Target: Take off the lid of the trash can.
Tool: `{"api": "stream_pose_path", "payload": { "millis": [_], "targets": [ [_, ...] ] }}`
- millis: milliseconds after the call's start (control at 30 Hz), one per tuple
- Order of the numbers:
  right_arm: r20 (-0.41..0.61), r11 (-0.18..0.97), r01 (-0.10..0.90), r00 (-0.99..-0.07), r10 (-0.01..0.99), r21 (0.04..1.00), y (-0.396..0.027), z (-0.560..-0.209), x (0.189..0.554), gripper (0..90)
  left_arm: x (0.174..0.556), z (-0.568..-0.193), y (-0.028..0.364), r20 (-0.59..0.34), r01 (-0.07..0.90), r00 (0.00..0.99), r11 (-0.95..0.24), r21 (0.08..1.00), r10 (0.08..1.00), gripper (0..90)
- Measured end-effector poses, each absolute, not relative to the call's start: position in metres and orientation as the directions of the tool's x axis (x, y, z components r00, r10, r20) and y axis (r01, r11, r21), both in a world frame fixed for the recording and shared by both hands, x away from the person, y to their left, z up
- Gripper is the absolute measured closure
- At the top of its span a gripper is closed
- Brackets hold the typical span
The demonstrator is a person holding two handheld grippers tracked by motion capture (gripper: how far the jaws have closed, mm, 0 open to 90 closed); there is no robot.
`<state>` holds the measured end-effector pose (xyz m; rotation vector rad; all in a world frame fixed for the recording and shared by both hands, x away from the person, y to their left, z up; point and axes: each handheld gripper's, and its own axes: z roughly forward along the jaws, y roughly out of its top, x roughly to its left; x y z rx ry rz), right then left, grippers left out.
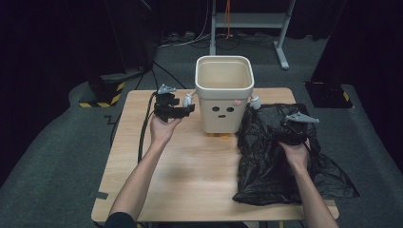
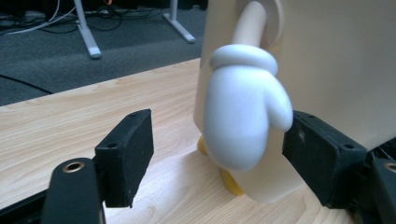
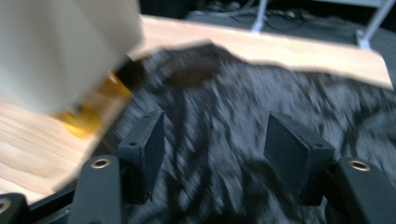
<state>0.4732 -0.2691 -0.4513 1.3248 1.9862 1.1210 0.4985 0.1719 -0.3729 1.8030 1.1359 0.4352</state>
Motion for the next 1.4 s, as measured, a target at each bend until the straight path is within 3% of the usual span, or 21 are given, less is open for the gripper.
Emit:
{"api": "stream_pose_path", "payload": {
  "millis": [167,567,767,867,1400],
  "targets": [
    [0.095,0.127,0.547,-0.360,0.928,0.827,-0.281,-0.478,0.473,38.2,0.492,-0.374,0.181,-0.171,0.519,0.516,-0.147,0.842,0.840,25.0],
    [0.081,0.129,0.612,-0.303,0.949,0.781,-0.283,-0.522,0.480,38.1,0.477,-0.350,0.203,-0.136,0.490,0.486,-0.140,0.860,0.863,23.5],
    [0.045,0.156,0.607,-0.303,0.952,0.779,-0.282,-0.522,0.481,38.3,0.480,-0.337,0.209,-0.158,0.473,0.485,-0.106,0.874,0.860,23.9],
    [-0.026,0.229,0.617,-0.319,0.947,0.753,-0.274,-0.523,0.483,36.4,0.485,-0.329,0.212,-0.151,0.452,0.502,-0.110,0.885,0.851,24.3],
    [-0.022,0.229,0.618,-0.323,0.946,0.752,-0.274,-0.523,0.483,35.4,0.502,-0.301,0.207,-0.162,0.445,0.528,-0.109,0.889,0.834,27.1]
  ]
}}
